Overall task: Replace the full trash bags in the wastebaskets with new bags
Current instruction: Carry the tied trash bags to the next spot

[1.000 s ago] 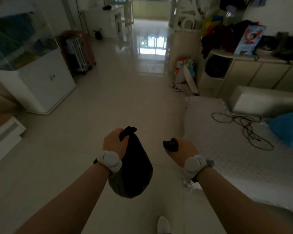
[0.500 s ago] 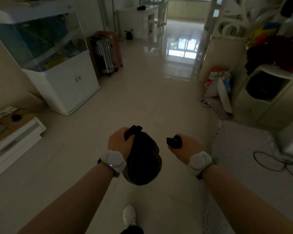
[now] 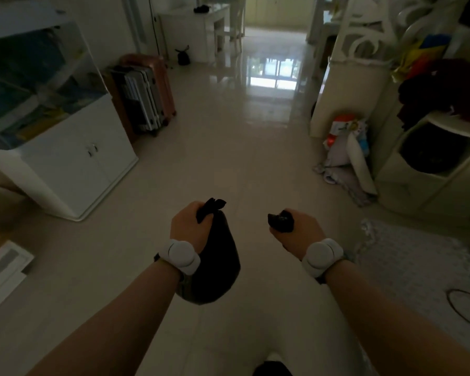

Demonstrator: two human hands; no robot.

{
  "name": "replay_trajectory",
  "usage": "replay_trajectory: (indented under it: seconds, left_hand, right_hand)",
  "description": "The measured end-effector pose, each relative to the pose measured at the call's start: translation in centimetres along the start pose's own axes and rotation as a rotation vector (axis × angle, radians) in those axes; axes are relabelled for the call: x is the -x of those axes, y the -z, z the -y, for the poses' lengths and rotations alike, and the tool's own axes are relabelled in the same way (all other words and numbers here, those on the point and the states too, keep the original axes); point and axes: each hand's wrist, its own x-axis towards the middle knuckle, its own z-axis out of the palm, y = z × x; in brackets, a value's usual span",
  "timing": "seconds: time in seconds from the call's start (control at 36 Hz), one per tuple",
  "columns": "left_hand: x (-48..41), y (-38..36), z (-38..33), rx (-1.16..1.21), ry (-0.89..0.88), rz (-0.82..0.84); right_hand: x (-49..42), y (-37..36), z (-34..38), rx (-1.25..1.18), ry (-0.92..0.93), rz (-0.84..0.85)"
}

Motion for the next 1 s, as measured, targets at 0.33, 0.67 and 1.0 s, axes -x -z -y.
replay_trajectory:
  seconds: [0.33,0.67,1.0]
  left_hand:
    - [-22.3,-6.3,-1.6,0.062,0.053,-0.006]
    - [-41.5,-8.3,-2.3,0.135,0.061,-0.038]
    - [-64.7,-9.5,2.0,0.049,0.021,0.058]
  right_hand:
    - [-23.1,4.2,-0.5,-0.163,0.017,-0.002]
    - [-44.5,4.1,2.8,-0.016,0.068,0.021]
    - [-66.1,2.9,8.3,0.051,0.003,-0.003]
